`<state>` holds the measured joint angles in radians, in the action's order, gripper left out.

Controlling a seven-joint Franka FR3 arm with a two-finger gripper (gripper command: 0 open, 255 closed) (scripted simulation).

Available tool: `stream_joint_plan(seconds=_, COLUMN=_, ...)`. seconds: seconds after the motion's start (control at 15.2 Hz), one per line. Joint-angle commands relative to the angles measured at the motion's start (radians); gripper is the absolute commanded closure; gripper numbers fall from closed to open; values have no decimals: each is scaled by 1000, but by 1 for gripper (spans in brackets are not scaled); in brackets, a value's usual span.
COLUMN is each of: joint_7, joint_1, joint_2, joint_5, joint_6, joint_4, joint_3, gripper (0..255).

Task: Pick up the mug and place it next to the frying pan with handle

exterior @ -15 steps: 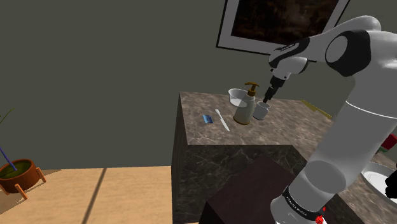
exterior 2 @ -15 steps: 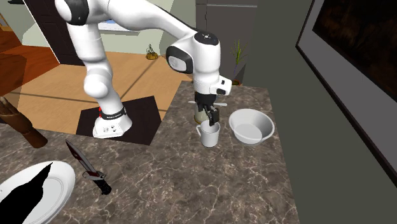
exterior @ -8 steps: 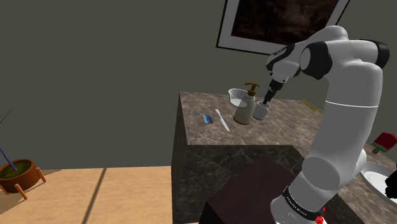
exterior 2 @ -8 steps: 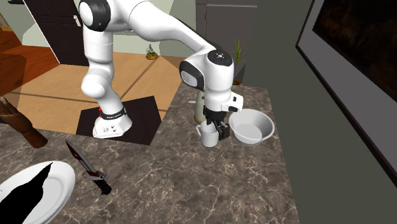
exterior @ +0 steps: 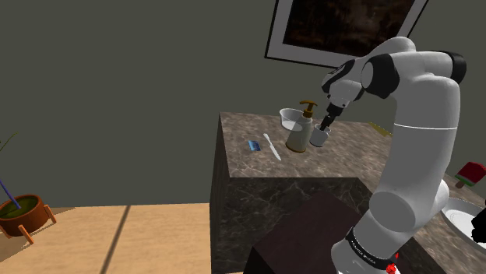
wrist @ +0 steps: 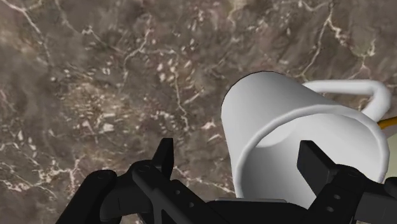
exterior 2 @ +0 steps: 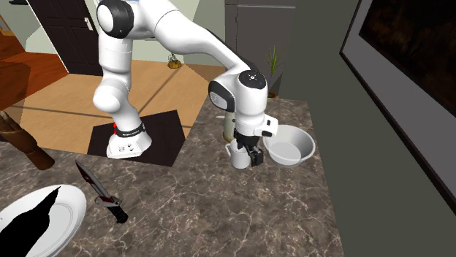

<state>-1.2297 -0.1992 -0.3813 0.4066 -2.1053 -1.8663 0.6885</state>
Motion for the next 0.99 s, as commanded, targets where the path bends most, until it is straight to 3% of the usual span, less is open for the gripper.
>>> stream_joint_plan(seconds=0.0, joint_7=-1, joint_1=0, joint_2=-1, joint_5=1, joint_6=-2, joint_4=0, joint_3=-1, gripper=0)
stream_joint_plan(seconds=0.26, joint_7=-1, joint_1=0, joint_2=-1, joint_5=1, joint_6=-1, joint_4=0, joint_3=-1, gripper=0)
stream_joint_plan(seconds=0.33, joint_7=-1, joint_1=0, joint_2=-1, joint_5=1, joint_6=-1, joint_4=0, joint_3=-1, gripper=255)
stream_joint_plan(seconds=0.92, joint_7=-1, joint_1=0, joint_2=-1, joint_5=1, joint_6=-2, joint_4=0, joint_3=-1, gripper=255)
